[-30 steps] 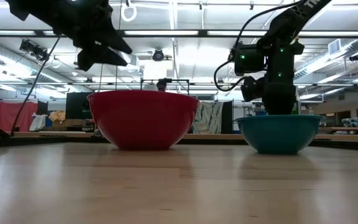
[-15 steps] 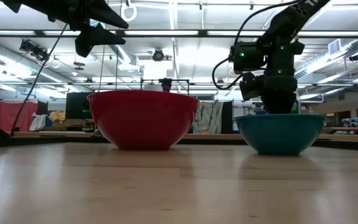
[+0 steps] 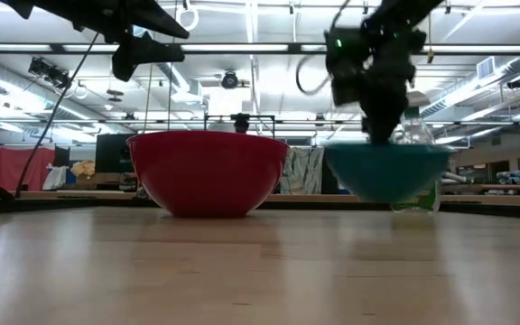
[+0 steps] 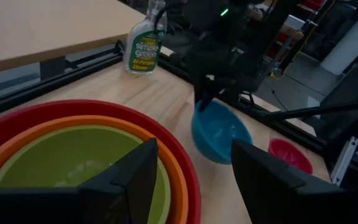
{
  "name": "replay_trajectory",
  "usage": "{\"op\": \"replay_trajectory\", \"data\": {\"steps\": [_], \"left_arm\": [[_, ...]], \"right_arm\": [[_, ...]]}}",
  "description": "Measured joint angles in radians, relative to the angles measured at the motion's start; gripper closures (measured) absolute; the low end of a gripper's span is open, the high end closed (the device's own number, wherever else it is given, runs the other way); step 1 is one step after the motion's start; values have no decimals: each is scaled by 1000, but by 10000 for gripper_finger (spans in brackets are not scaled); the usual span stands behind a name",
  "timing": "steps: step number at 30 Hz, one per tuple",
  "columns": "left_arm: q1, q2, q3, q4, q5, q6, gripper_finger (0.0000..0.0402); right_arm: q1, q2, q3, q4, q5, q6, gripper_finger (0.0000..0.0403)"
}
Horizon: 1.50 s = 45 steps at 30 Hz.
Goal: Nest bowls inside each other
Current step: Stack the blue bowl on top of the green bowl
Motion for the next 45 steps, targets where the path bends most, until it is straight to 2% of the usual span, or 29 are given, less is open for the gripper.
{"op": "replay_trajectory", "data": {"steps": [5,13,20,30,39,45], "left_arm": [[18,0,0,11,0,14,194],[26,-22,0,19,2,37,194],[26,-33,37,8,3,67,194],[60,-34,140,-120,3,127,194],[59,-37,146,-121,3,126,194],[59,-37,146,-120,3,126,194]], "right_arm": [[8,0,133,-30,-25,-30,352],[8,0,237,-2,-105,-9,359],[22,19,240,193,-97,80,360],[28,150,240,465,-94,244,359],[28,219,241,638,6,350,359],[28,302,334,586,82,352,359]]}}
